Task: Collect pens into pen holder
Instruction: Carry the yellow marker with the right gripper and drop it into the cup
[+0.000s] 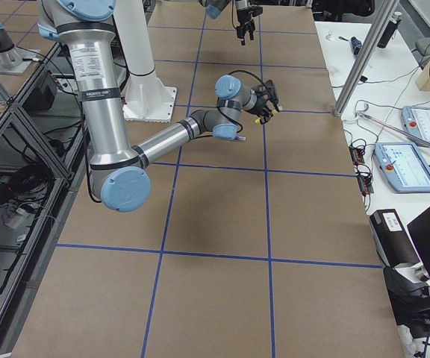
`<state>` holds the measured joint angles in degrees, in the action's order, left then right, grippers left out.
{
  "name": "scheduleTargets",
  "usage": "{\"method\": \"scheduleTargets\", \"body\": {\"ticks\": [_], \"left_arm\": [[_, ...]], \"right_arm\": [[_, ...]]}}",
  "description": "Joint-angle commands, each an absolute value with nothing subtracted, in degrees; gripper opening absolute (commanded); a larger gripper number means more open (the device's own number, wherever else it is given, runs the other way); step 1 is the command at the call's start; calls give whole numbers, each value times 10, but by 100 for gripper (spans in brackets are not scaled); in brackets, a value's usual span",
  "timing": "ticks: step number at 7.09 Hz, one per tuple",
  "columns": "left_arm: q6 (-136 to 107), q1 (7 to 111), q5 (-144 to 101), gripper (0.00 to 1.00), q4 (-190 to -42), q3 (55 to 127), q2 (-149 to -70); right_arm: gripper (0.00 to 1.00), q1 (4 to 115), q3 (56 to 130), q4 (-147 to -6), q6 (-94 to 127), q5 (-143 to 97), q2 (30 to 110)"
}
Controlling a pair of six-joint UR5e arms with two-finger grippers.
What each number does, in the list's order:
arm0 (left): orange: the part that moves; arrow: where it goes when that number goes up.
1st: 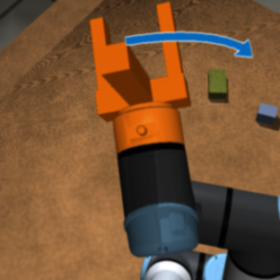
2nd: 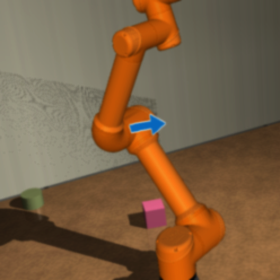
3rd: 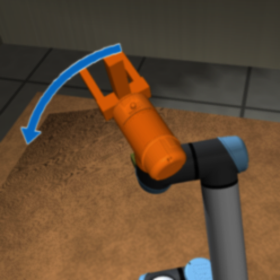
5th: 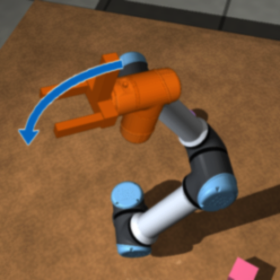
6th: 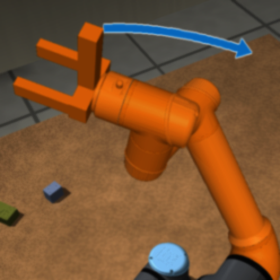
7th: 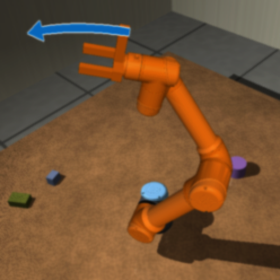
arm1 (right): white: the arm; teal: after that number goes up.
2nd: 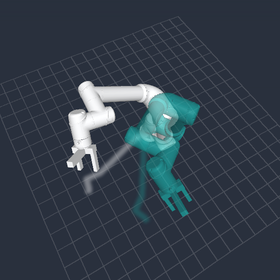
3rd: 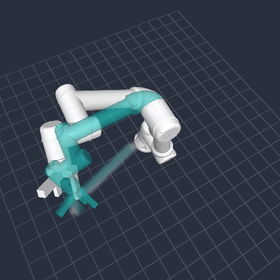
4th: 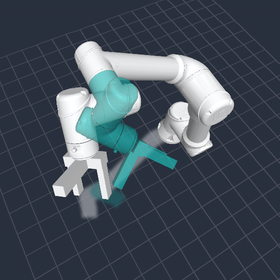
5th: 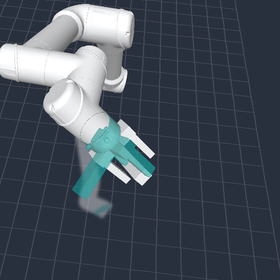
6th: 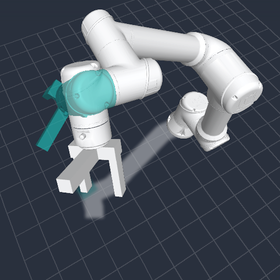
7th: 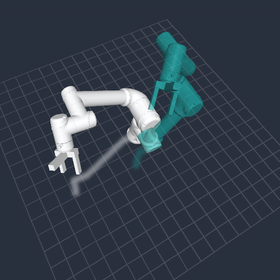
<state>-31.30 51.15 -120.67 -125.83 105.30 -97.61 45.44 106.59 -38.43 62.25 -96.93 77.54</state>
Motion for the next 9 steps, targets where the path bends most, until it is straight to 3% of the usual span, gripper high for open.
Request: {"method": "scheduleTargets", "body": {"ticks": [1, 4, 8, 9], "left_arm": [[-313, 511, -1207, 99, -1259, 1051, -975], [-314, 510, -1206, 99, -1252, 1049, -979], [-314, 511, -1206, 99, -1252, 1049, -979], [-314, 510, -1206, 99, -1251, 1049, -979]], "right_arm": [[0, 293, 1085, -418, 633, -710, 699], [0, 177, 1044, -537, 642, -514, 576], [0, 166, 999, -535, 665, -497, 560], [11, 157, 998, -536, 666, -497, 563]]}}
